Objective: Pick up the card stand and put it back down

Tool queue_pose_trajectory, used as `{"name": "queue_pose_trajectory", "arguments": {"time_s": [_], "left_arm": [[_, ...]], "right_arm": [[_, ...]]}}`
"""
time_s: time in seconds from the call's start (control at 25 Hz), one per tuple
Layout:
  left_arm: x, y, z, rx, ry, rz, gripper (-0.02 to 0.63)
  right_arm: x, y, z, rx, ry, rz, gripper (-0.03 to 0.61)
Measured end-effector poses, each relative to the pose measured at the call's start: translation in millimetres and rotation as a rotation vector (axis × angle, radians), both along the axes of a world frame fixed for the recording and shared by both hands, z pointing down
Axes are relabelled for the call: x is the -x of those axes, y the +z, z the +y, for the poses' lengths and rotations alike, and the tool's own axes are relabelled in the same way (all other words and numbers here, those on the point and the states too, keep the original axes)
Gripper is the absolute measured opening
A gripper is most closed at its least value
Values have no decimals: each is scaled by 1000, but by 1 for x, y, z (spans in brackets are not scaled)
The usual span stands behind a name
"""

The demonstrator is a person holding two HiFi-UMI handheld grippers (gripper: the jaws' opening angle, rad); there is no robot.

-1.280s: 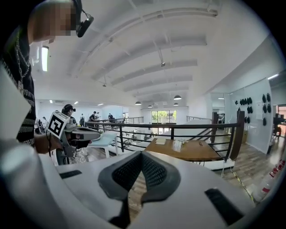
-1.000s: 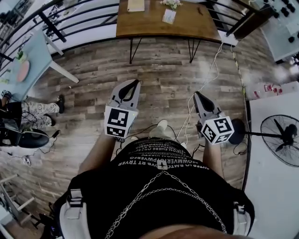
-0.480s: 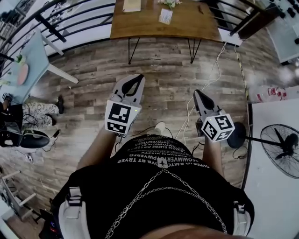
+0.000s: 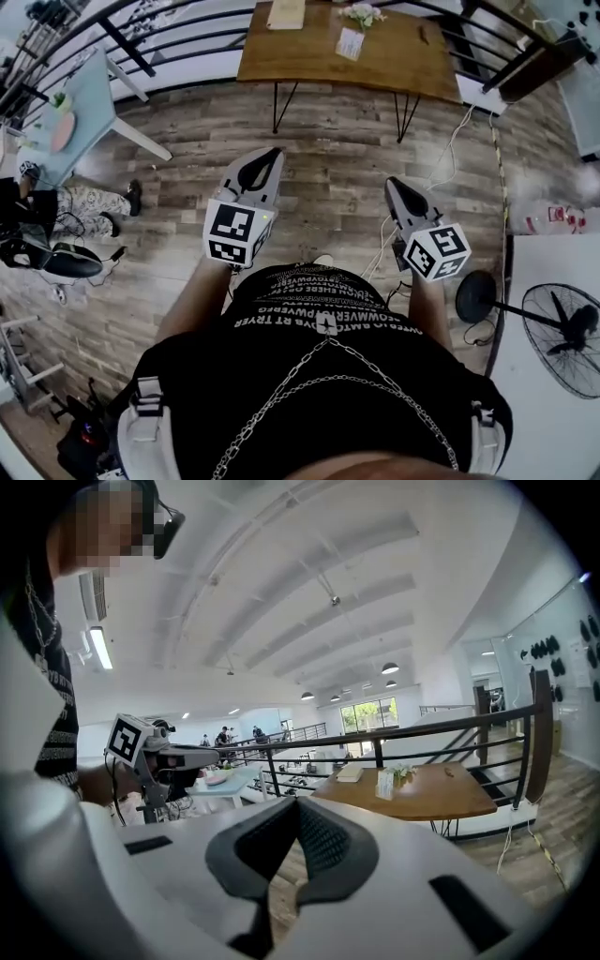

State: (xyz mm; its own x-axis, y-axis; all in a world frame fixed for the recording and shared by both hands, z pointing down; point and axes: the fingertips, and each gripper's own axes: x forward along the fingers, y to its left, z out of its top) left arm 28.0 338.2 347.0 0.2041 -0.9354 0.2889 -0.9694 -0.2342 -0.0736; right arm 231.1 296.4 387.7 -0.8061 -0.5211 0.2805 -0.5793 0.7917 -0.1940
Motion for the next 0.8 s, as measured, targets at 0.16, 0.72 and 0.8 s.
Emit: {"name": "queue_pose_trajectory", "arguments": {"time_s": [0.16,0.72,0.8], "left_arm": [[11,5,-3,18,-50,-9,29],[42,12,-68,18,11,-38,29],[46,7,-85,3,37,-47,29]], "right_arm": [[-4,4,-19,1,-2,10,15],[23,-5,-78,-67,88,90,15],[31,-6,-85,-51,96,68,15]]}}
